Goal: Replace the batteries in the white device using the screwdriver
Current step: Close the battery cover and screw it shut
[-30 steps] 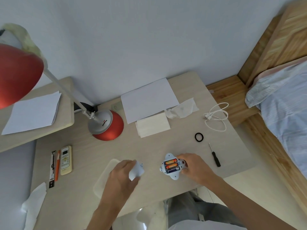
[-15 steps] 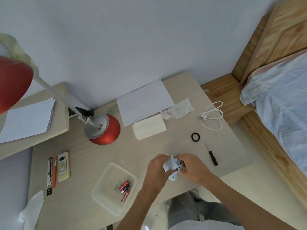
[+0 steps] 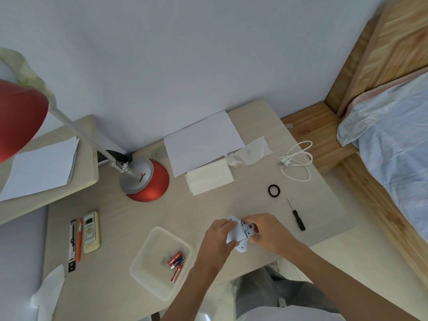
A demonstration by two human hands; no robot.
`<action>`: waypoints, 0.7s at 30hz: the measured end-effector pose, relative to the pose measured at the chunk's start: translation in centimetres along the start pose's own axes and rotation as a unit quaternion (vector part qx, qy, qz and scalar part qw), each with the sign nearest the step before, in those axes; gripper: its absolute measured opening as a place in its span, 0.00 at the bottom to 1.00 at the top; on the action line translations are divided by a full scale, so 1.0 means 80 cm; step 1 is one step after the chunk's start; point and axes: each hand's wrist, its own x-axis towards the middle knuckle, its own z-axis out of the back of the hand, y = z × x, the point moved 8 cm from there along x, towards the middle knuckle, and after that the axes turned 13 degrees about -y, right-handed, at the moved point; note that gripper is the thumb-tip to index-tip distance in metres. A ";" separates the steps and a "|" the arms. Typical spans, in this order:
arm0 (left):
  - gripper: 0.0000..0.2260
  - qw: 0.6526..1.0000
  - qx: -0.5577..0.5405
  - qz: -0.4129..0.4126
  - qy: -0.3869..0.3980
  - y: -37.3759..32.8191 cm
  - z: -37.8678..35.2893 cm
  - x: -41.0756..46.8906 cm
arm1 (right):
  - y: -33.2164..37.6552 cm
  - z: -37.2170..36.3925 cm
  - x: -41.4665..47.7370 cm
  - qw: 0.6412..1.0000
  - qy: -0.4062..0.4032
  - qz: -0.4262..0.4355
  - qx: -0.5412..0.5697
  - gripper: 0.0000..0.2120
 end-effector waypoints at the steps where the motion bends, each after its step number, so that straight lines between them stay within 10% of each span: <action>1: 0.26 1.000 0.003 0.001 0.002 0.001 -0.001 0.001 | 0.001 0.001 0.000 1.000 0.000 0.002 0.000 0.19; 21: 0.34 0.996 -0.029 0.077 0.020 0.028 -0.014 0.001 | 0.016 0.012 -0.004 0.996 0.065 -0.017 0.056 0.21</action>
